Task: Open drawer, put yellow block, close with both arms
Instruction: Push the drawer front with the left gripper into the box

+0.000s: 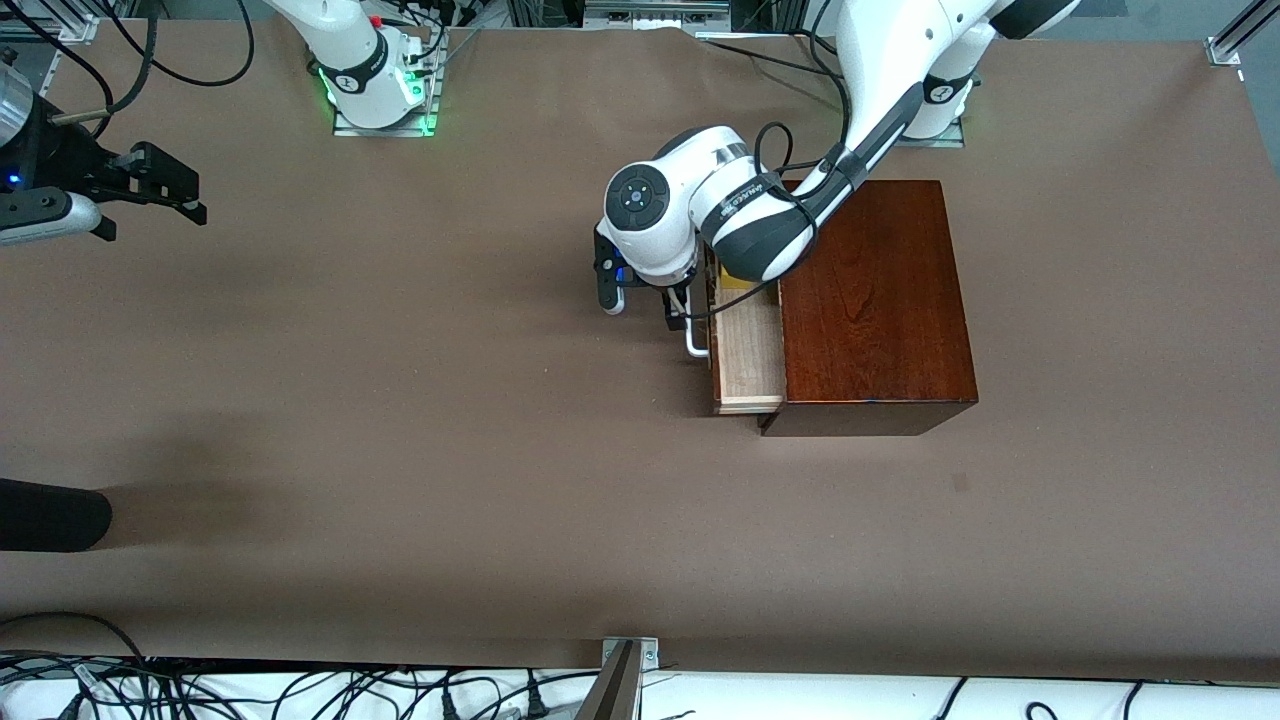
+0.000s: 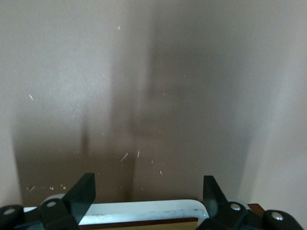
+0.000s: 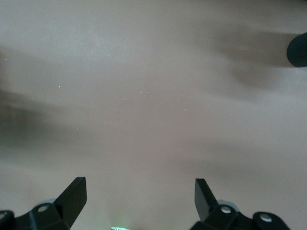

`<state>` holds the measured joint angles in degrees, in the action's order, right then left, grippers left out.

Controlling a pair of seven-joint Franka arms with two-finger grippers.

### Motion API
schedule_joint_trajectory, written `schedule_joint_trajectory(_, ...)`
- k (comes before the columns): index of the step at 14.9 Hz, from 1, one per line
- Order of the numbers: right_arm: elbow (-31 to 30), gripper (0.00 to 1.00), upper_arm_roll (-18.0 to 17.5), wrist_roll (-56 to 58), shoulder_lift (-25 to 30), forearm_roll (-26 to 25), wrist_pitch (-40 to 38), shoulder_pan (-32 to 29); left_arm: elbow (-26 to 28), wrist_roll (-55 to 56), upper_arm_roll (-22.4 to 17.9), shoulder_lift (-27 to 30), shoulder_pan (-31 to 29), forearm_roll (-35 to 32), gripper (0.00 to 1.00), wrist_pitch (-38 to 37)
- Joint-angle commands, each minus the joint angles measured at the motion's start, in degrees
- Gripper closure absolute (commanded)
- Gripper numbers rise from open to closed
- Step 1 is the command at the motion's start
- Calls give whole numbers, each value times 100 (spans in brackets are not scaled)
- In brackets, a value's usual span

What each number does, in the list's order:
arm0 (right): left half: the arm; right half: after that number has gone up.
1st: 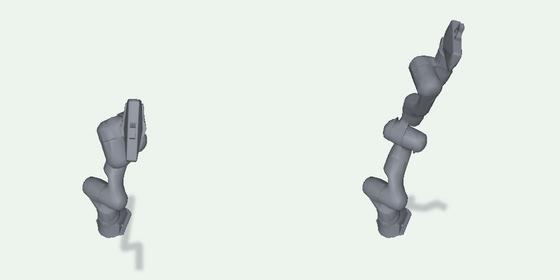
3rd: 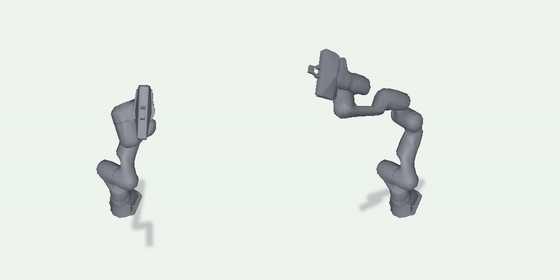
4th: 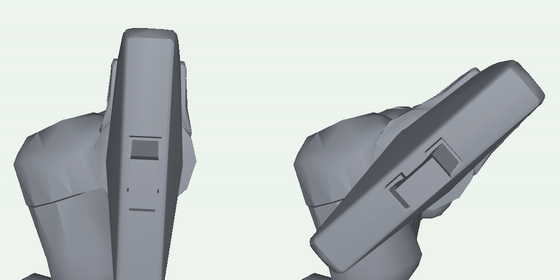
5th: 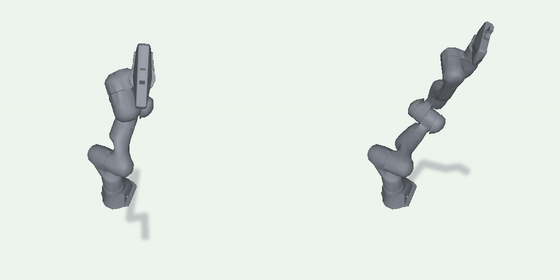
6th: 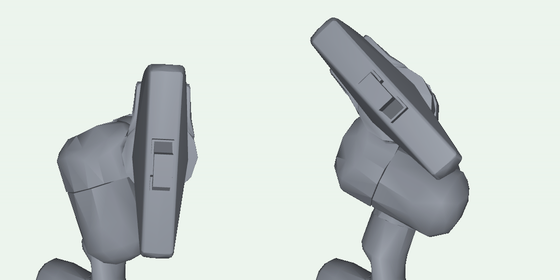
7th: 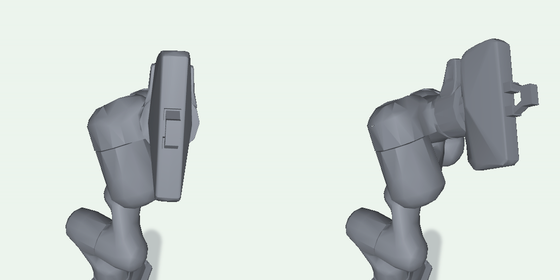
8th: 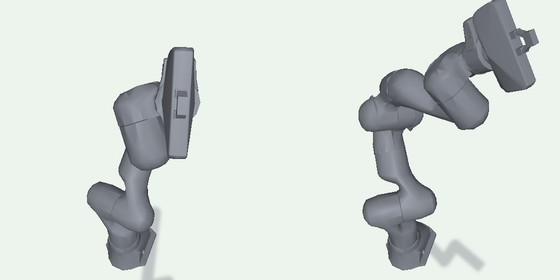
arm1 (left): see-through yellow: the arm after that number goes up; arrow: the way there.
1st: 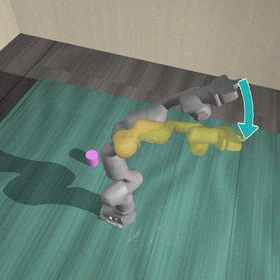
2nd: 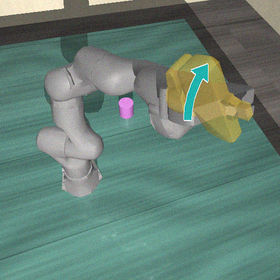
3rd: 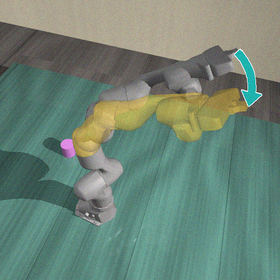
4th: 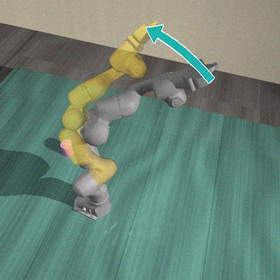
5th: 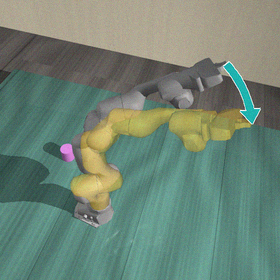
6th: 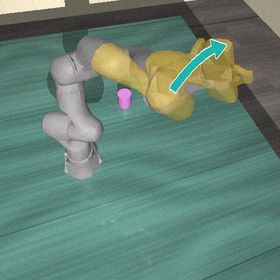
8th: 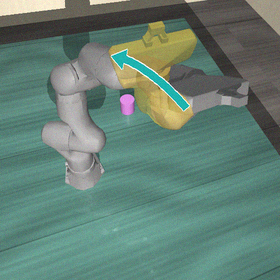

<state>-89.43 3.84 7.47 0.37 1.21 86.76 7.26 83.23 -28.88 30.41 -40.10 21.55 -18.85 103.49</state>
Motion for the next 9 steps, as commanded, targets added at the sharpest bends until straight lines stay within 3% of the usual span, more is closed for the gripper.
schedule_joint_trajectory(1, 101, 0, -32, -36, 42, -69, -256, -93, 26, -206, -185, 151, -142, -347, 0, -539)
schedule_joint_trajectory(9, 136, 0, 56, -132, -2, -25, -229, -93, 61, -206, -194, 151, -283, -769, 0, -1374)
